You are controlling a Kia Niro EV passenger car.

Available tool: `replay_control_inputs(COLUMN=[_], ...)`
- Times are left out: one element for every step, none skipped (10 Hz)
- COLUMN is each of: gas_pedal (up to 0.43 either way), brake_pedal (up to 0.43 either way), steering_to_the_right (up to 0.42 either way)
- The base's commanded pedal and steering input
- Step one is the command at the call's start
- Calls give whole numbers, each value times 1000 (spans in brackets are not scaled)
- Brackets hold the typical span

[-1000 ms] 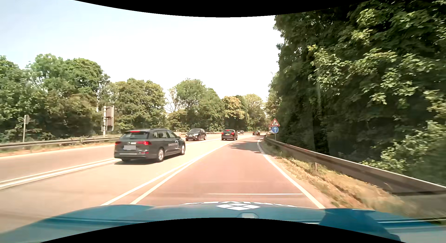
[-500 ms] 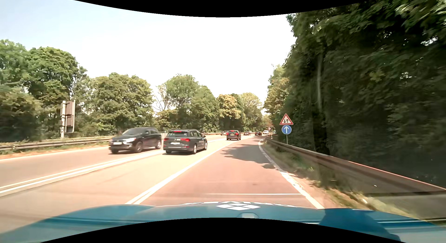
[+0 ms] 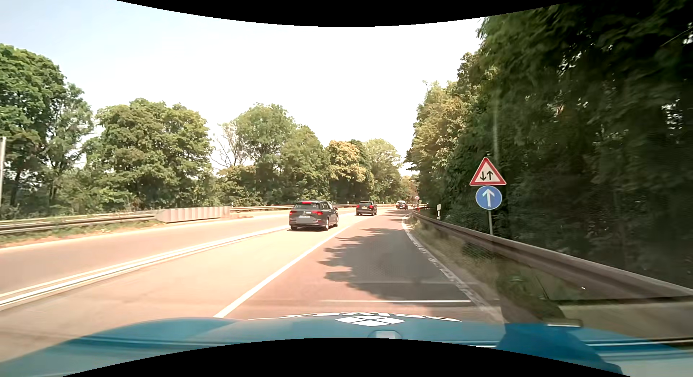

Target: Follow the waypoints while adhering to traffic rules and regulations

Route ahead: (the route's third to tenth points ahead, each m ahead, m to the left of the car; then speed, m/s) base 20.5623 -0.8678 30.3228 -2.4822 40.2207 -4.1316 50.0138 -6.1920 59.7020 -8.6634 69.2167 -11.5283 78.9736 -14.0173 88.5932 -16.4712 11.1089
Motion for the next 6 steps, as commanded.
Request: replay_control_inputs(gas_pedal=[0, 0, 0, 0, 20, 20], brake_pedal=[0, 0, 0, 0, 0, 0], steering_to_the_right=[22, 22, 21, 21, 22, 21])
